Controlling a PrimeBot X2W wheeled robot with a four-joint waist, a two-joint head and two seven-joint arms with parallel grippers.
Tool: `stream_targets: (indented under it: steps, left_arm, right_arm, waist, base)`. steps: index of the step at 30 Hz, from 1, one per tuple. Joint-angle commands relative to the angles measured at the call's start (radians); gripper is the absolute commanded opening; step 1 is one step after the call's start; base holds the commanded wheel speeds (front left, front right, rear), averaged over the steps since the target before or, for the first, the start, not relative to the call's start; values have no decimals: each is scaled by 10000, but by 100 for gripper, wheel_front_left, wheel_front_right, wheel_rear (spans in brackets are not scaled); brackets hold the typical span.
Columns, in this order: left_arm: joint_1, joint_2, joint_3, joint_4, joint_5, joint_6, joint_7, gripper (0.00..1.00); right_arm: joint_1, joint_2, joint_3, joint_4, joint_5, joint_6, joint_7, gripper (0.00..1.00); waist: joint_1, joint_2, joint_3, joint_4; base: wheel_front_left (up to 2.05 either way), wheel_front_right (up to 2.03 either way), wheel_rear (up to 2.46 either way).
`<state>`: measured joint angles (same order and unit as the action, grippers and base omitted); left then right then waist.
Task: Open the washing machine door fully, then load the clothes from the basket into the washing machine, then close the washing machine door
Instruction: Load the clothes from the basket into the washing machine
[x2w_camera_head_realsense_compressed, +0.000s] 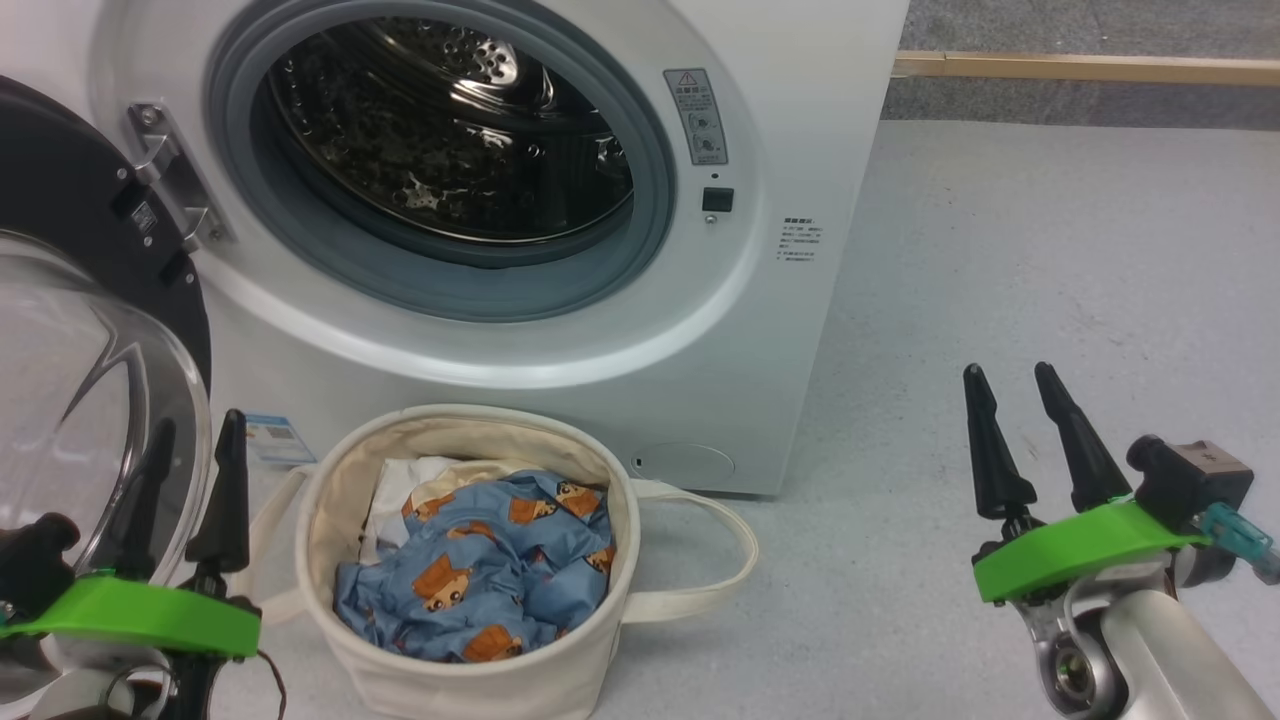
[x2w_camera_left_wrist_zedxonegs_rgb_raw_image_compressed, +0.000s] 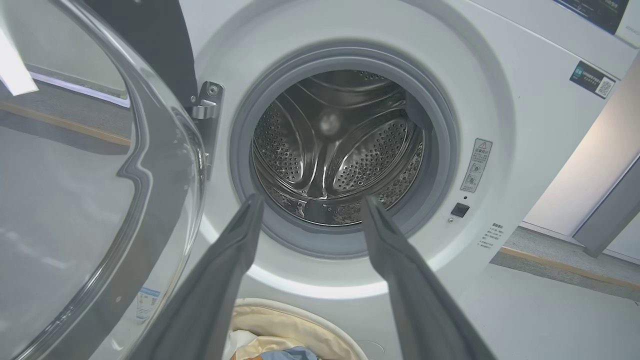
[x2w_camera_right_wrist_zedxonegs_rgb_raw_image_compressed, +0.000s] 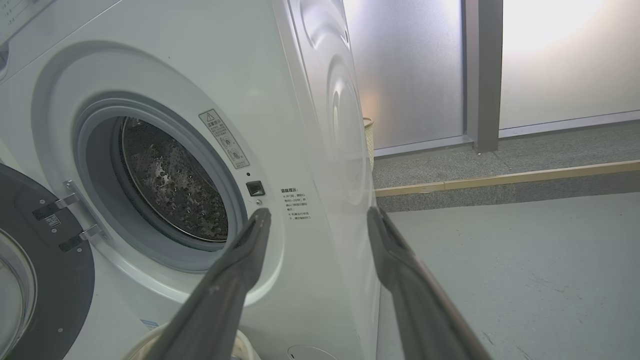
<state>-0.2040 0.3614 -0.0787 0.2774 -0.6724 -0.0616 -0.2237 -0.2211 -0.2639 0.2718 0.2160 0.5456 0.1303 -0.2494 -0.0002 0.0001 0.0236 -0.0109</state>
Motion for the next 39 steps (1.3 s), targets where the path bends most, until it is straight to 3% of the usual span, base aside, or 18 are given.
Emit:
stream_targets:
  steps: [1, 15, 25, 39]
  left_arm:
    - [-360, 392, 463, -225, -106, 4, -118, 100]
    - [-371, 447, 356, -111, -149, 5, -108, 100]
    - [-355, 417, 428, -131, -143, 224, -164, 100]
    - [-430, 76, 559, -123, -473, 478, -170, 100]
  right_arm:
    - [-257, -82, 134, -320, -71, 4, -124, 100]
    - [-312, -104, 222, -227, -29, 4, -124, 100]
    - [-318, -102, 222, -247, -52, 4, -124, 100]
    - [-312, -150, 355, -205, -73, 4, -124, 100]
  waist:
    - [2, -1, -6, 11]
    - [2, -1, 27, 78]
    - [2, -1, 51, 98]
    - [2, -1, 208, 154]
  base:
    - [4, -4, 0]
    - [10, -17, 6]
    - [79, -93, 13]
    - [3, -3, 0]
